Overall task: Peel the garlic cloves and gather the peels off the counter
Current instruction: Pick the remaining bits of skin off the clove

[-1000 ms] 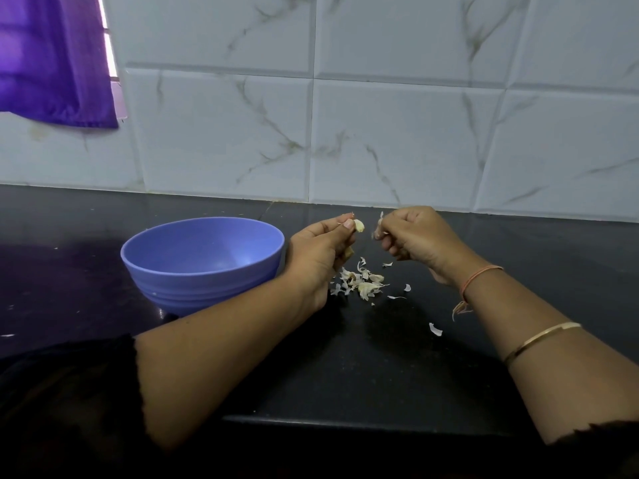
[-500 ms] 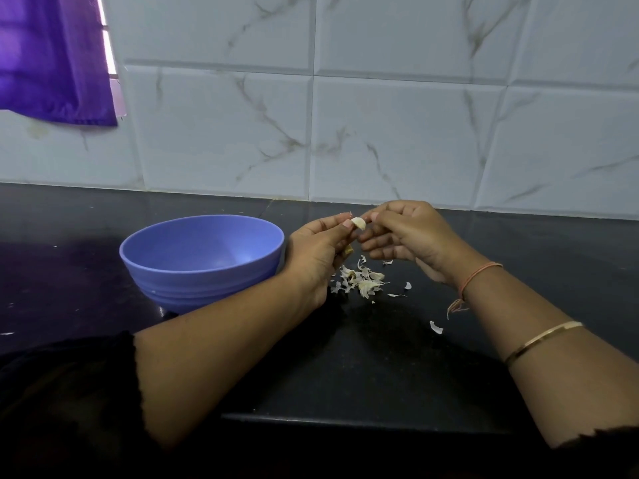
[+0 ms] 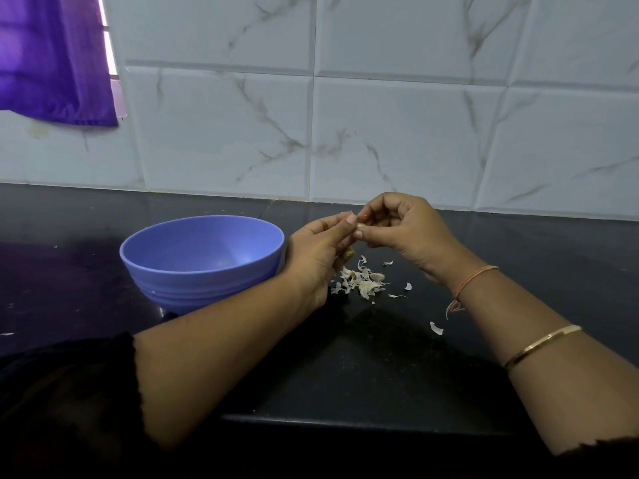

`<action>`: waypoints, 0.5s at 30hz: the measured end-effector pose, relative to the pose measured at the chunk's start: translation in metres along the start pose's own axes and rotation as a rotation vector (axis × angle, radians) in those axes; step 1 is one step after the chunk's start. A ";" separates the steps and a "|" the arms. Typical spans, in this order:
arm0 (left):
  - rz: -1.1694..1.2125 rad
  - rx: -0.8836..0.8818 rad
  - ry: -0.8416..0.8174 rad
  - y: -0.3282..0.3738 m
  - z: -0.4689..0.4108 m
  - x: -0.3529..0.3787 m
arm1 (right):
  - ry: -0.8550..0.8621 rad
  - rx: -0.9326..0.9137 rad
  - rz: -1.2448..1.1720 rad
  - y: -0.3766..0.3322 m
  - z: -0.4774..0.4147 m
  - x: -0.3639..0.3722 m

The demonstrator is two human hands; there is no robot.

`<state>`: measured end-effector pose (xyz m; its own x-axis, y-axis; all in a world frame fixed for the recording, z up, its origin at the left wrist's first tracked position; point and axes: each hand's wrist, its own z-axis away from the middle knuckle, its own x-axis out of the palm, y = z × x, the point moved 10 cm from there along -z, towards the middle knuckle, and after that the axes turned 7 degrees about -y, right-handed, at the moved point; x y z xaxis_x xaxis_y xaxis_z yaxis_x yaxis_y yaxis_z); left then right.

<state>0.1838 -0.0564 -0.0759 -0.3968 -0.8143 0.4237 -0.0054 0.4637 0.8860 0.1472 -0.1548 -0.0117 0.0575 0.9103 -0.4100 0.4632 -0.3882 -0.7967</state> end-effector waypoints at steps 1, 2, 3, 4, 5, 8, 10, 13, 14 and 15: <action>0.005 0.006 0.008 0.001 0.000 -0.002 | -0.016 -0.006 0.005 -0.001 0.000 0.001; 0.010 0.011 0.017 0.001 0.000 -0.003 | -0.029 -0.011 0.010 -0.001 -0.001 0.002; 0.015 0.014 0.023 0.002 0.000 -0.004 | -0.037 -0.014 0.016 -0.002 -0.001 0.002; 0.020 0.015 0.026 0.002 0.000 -0.004 | -0.037 -0.018 0.023 -0.002 -0.001 0.001; 0.023 0.014 0.027 0.002 0.000 -0.004 | -0.033 -0.020 0.027 -0.003 -0.001 0.000; 0.033 0.014 0.022 0.002 0.000 -0.002 | -0.016 -0.028 0.064 -0.004 -0.001 -0.004; 0.051 0.014 0.020 0.002 0.000 -0.001 | -0.012 -0.044 0.132 -0.006 -0.001 -0.004; 0.061 -0.001 0.020 0.000 -0.001 -0.001 | 0.003 -0.058 0.218 -0.009 0.000 -0.004; 0.060 -0.004 0.017 0.000 -0.001 0.000 | 0.014 -0.063 0.242 -0.009 0.000 -0.004; 0.058 -0.006 0.014 -0.001 -0.001 0.000 | 0.028 -0.070 0.266 -0.010 0.000 -0.005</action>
<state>0.1849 -0.0572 -0.0764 -0.3831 -0.7910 0.4771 0.0230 0.5081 0.8610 0.1420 -0.1551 -0.0018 0.2087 0.7819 -0.5875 0.4885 -0.6038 -0.6299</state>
